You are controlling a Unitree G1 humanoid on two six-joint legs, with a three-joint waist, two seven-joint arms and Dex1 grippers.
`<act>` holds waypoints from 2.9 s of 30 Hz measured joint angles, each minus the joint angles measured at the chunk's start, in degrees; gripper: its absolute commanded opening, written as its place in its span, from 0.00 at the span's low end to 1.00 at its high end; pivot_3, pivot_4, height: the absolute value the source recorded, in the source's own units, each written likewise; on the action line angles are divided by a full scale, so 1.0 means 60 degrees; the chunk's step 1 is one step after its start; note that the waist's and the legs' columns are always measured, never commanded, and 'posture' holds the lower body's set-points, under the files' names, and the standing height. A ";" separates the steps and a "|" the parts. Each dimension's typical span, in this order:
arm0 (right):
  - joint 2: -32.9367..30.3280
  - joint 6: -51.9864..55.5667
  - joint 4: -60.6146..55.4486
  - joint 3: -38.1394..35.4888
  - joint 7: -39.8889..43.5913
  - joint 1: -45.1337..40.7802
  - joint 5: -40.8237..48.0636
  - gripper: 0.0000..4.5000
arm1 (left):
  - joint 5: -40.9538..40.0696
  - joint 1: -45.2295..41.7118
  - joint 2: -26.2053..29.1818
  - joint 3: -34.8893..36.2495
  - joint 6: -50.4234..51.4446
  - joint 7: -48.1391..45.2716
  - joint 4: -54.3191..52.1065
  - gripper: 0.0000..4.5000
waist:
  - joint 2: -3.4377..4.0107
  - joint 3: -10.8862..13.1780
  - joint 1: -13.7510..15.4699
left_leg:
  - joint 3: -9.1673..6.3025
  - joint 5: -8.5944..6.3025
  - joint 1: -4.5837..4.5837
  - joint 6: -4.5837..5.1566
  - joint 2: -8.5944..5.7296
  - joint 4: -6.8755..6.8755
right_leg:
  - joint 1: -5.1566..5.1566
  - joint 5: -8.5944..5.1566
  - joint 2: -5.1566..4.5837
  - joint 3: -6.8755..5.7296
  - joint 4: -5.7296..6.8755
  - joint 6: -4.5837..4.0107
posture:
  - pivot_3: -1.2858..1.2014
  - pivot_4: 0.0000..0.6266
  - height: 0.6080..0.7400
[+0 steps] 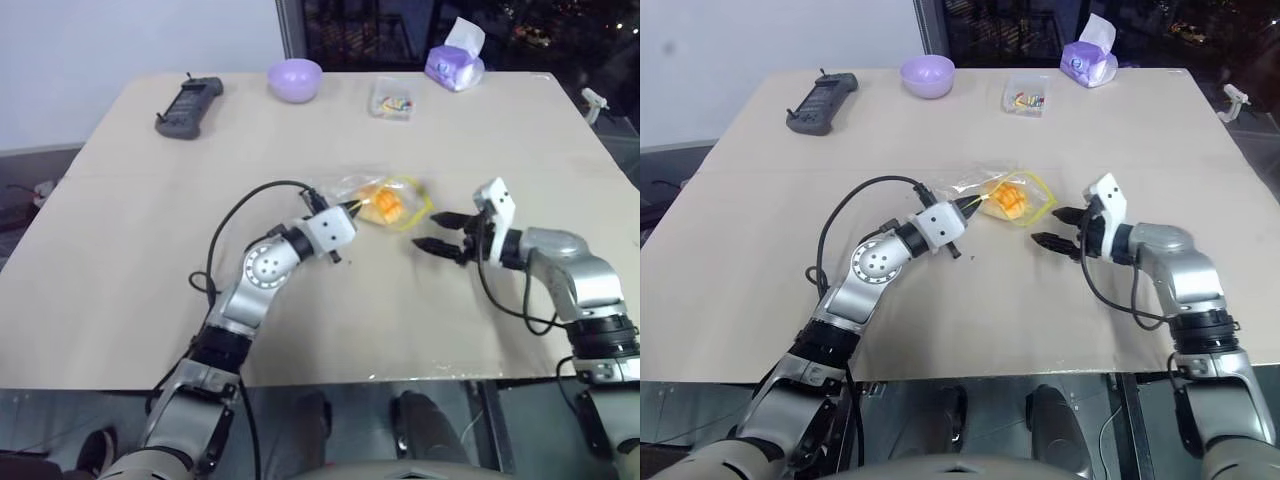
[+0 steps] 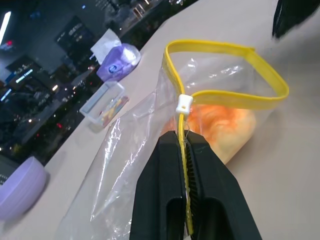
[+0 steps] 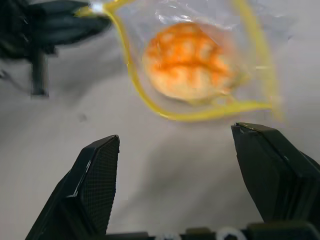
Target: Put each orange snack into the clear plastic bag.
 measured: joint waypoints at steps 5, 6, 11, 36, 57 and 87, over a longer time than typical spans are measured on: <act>-0.0085 -0.2143 0.1436 0.0705 -0.1073 -0.0314 -0.1996 0.86 | -0.0071 0.0015 0.0000 0.0029 0.0019 -0.0039 0.0000 0.00 | 0.0000 0.0000 -0.0012 | 0.0004 0.0001 0.0001 -0.0002 0.0001 -0.0001 | -0.0001 0.0000 0.0000 0.0004 0.0000 0.0000 | 0.52 0.24 1.00; 0.0033 -0.2439 0.1678 0.0823 -0.1255 -0.0414 -0.2245 0.86 | -0.0077 0.0015 -0.0003 0.0028 0.0018 -0.0048 0.0000 0.00 | 0.0000 0.0000 -0.0016 | 0.0005 0.0001 0.0001 -0.0002 0.0002 -0.0002 | -0.0002 0.0000 0.0001 0.0005 0.0000 0.0000 | 0.52 0.24 1.00; 0.0467 -0.3684 0.2570 0.1292 -0.1783 -0.1077 -0.3140 0.86 | -0.0077 0.0015 0.0031 0.0025 0.0000 -0.0072 0.0000 0.00 | 0.0000 0.0000 0.0010 | 0.0006 0.0001 -0.0002 -0.0002 0.0000 0.0000 | -0.0002 0.0000 -0.0001 0.0006 -0.0004 0.0000 | 0.52 0.24 1.00; 0.0631 -0.5219 0.3798 0.1348 -0.1830 -0.1773 -0.3696 0.01 | 0.0031 0.0120 0.0245 -0.0184 -0.0500 -0.0121 -0.0022 0.00 | 0.0001 0.0000 0.0011 | 0.0005 0.0001 -0.0002 -0.0002 0.0000 -0.0001 | -0.0002 0.0000 -0.0002 0.0005 -0.0005 0.0000 | 0.52 0.24 1.00; -0.0353 -0.5218 0.2452 0.0172 -0.1925 -0.2477 -0.3004 0.67 | 0.0321 -0.1323 0.0209 0.0236 -0.1112 0.1463 0.0166 0.00 | 0.0002 0.0003 0.0026 | 0.0007 0.0001 -0.0012 -0.0001 -0.0002 -0.0003 | -0.0003 0.0000 -0.0007 0.0004 -0.0014 0.0000 | 0.52 0.24 1.00; 0.0392 -0.5541 -0.0362 0.2284 -0.0059 -0.2932 -0.3992 0.21 | 0.0966 -0.1243 0.0707 -0.0411 -0.1631 0.0404 -0.0117 0.00 | 0.0008 0.0006 0.0021 | -0.0007 0.0001 -0.0011 -0.0002 -0.0001 0.0005 | -0.0003 0.0000 -0.0001 -0.0009 -0.0007 -0.0001 | 0.52 0.24 1.00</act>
